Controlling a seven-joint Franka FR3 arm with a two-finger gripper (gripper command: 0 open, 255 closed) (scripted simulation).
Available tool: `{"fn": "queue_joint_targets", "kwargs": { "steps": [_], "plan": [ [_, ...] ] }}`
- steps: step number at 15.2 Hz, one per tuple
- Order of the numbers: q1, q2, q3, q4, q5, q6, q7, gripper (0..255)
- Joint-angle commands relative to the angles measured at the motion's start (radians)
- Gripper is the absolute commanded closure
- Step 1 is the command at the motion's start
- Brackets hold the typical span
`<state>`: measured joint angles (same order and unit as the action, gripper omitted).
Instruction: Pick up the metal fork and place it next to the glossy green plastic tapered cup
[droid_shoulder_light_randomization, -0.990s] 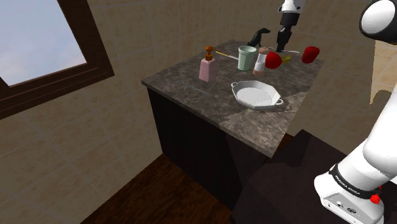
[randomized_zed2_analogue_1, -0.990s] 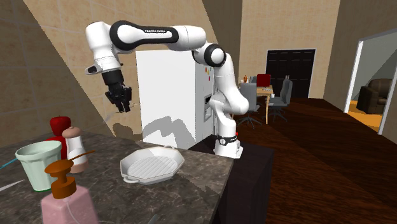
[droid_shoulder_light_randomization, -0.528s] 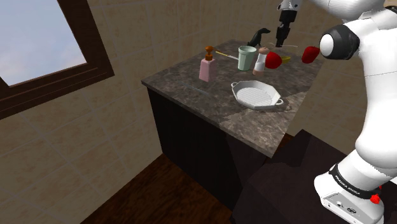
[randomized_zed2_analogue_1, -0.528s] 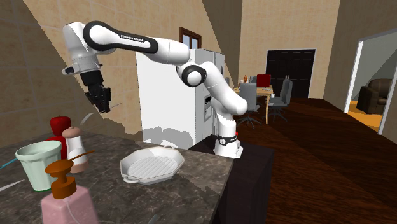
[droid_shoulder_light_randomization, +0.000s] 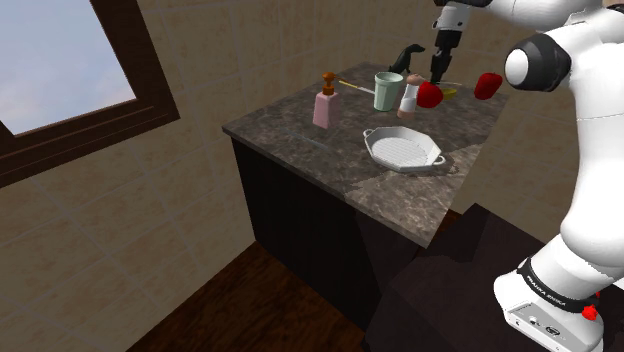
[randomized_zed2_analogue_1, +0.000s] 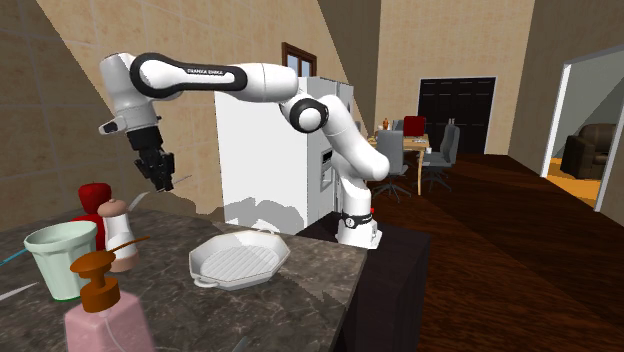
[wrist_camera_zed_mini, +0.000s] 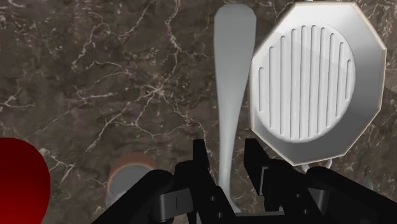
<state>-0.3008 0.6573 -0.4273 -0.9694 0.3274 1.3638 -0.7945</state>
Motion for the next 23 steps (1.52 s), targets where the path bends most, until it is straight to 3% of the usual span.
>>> {"fn": "queue_joint_targets", "kwargs": {
  "steps": [1, 11, 23],
  "plan": [
    [0.008, -0.007, -0.001, -0.038, -0.002, 0.031, -0.005, 255],
    [0.041, -0.025, -0.004, -0.207, -0.006, 0.176, -0.026, 255],
    [0.057, -0.003, 0.003, -0.336, 0.005, 0.321, -0.050, 255]
  ]
}}
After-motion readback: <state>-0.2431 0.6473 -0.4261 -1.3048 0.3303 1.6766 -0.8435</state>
